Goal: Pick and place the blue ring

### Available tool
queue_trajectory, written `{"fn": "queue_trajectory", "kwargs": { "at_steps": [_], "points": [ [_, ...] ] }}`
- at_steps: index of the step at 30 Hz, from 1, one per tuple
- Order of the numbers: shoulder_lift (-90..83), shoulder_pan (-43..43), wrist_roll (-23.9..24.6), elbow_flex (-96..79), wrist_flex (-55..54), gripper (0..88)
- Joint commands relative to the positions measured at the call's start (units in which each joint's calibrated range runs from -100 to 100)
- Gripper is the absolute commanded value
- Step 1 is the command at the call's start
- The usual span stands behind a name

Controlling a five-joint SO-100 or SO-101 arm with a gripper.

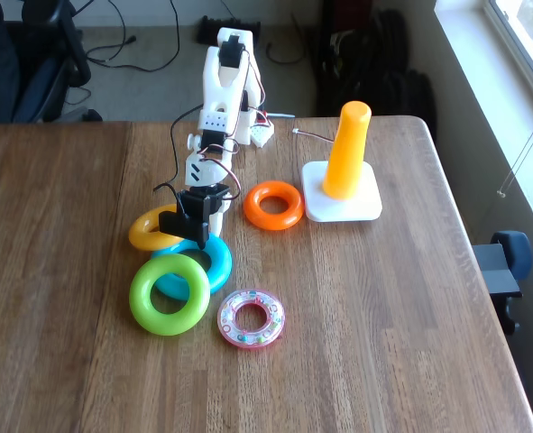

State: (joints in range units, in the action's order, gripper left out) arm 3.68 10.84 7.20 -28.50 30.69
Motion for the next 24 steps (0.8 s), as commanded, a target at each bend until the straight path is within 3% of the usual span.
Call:
{"fn": "queue_trajectory", "kwargs": {
  "at_steps": [1,15,24],
  "points": [
    [-0.2,0.8,0.2,1.6,-0.6,18.6],
    [-1.3,0.7,0.2,-3.7,-0.1,18.5],
    [-1.3,0.8,0.2,-3.6,12.1,18.5]
  ]
}}
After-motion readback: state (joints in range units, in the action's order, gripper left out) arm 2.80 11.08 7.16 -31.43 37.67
